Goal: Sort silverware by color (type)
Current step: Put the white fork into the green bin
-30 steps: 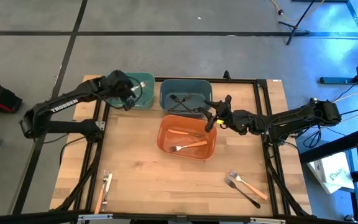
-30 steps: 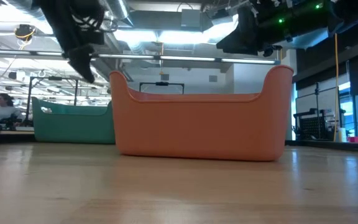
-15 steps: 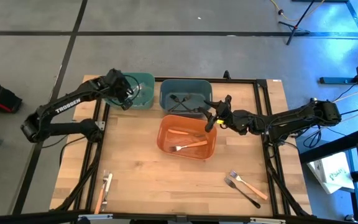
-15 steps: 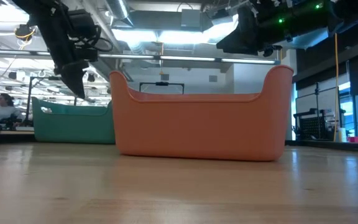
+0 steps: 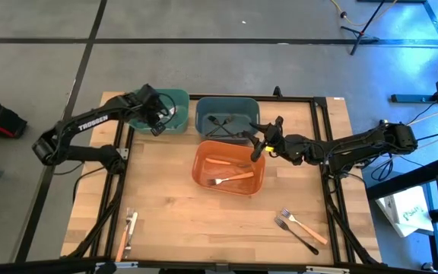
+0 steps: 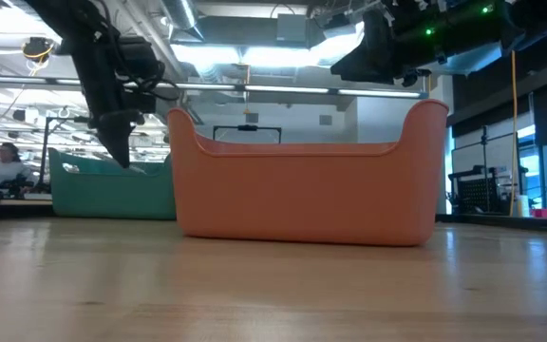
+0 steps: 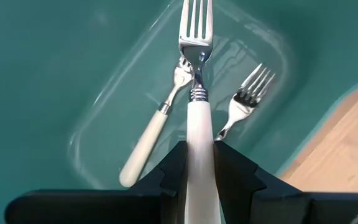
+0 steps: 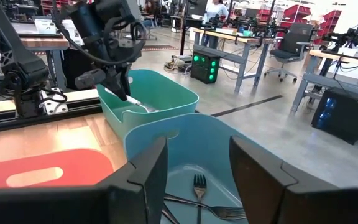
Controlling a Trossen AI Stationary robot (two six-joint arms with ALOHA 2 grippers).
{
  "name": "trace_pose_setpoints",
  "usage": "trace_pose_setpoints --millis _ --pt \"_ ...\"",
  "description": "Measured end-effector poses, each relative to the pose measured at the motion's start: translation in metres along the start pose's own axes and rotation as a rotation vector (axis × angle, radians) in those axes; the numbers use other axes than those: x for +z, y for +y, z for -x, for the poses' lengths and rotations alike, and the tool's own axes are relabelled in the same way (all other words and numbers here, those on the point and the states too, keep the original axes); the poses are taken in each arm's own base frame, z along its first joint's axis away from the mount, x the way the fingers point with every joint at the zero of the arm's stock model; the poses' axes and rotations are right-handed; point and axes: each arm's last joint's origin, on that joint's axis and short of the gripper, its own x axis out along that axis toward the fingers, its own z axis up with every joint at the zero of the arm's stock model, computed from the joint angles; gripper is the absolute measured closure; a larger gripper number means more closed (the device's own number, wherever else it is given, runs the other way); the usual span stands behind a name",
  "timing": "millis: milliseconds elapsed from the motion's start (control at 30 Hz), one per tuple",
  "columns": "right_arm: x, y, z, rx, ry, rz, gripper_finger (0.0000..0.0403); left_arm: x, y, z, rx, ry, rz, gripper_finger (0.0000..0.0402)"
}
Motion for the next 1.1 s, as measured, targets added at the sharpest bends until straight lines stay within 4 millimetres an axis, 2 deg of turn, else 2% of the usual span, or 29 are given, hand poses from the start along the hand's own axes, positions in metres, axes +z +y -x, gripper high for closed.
trace_pose_setpoints --millis 500,733,900,1100 --pt "0.0 0.0 0.0 0.0 0.002 0.002 0.0242 0.009 0.007 -0.023 0.016 0.019 0.006 0.034" --pt "0.0 0.0 0.0 0.0 0.0 0.001 0.0242 0.011 0.009 -0.023 0.036 0.001 0.011 0.0292" --pt "0.0 0.0 0.0 0.0 0.0 0.001 0.0242 0.02 0.009 -0.006 0.028 0.001 0.001 0.027" --pt "0.0 0.0 0.0 0.0 0.001 0.001 0.0242 0.03 -0.011 0.035 -0.068 -0.143 -0.02 0.0271"
